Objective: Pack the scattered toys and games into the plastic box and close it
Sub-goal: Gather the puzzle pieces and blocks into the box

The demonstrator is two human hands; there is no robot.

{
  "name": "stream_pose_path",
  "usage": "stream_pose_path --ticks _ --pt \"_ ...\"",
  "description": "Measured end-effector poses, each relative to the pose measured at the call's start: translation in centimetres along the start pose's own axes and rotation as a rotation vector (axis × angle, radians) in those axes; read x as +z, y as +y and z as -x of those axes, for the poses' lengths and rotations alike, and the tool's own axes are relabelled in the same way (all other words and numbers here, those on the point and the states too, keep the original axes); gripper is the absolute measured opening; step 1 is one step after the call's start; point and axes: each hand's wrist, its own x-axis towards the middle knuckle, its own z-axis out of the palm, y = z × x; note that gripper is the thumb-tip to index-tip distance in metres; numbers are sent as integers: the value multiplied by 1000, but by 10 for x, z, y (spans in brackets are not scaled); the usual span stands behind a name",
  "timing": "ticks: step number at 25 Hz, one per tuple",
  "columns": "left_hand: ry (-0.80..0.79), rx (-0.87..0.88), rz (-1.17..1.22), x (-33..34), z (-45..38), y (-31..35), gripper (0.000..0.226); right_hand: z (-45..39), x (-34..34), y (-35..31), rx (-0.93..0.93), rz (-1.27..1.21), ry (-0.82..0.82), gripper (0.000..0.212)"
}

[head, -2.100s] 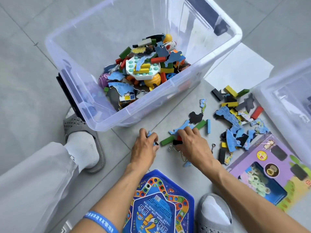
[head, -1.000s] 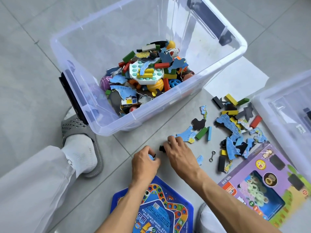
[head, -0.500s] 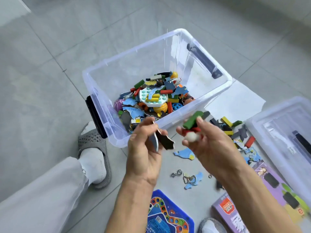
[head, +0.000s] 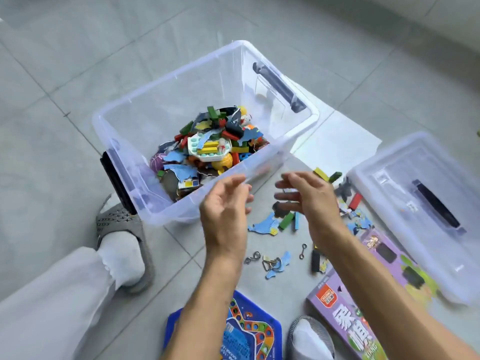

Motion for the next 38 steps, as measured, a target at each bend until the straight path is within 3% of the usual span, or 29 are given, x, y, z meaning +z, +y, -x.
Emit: stream_pose_path --ticks 3,5,9,11,14,20,25,29,35,38 --pt "-179 -118 -510 17 15 -94 15 10 -63 103 -12 609 216 14" --pt "-249 -12 -875 28 5 -137 27 7 -96 144 -72 853 274 27" --pt "-326 137 -1370 48 -24 -173 61 -13 -117 165 52 1443 172 77" --pt "-326 133 -1395 54 -32 -181 59 -19 -107 168 41 1558 136 77" --pt "-310 62 -1247 56 -36 -191 48 -28 -97 171 -5 1348 143 65" --pt "-312 -162 -1166 60 -51 -195 29 -33 -85 168 153 943 145 66" --pt "-327 -179 -1126 63 -41 -194 22 -45 -70 165 58 845 215 37" --pt "-331 -419 -680 57 -44 -182 19 -55 -62 165 79 506 206 21" --pt "-412 -587 -313 51 -32 -168 14 -38 -46 156 288 -234 66 22" --pt "-353 -566 -119 42 -17 -147 13 -22 -29 135 310 -462 66 26"
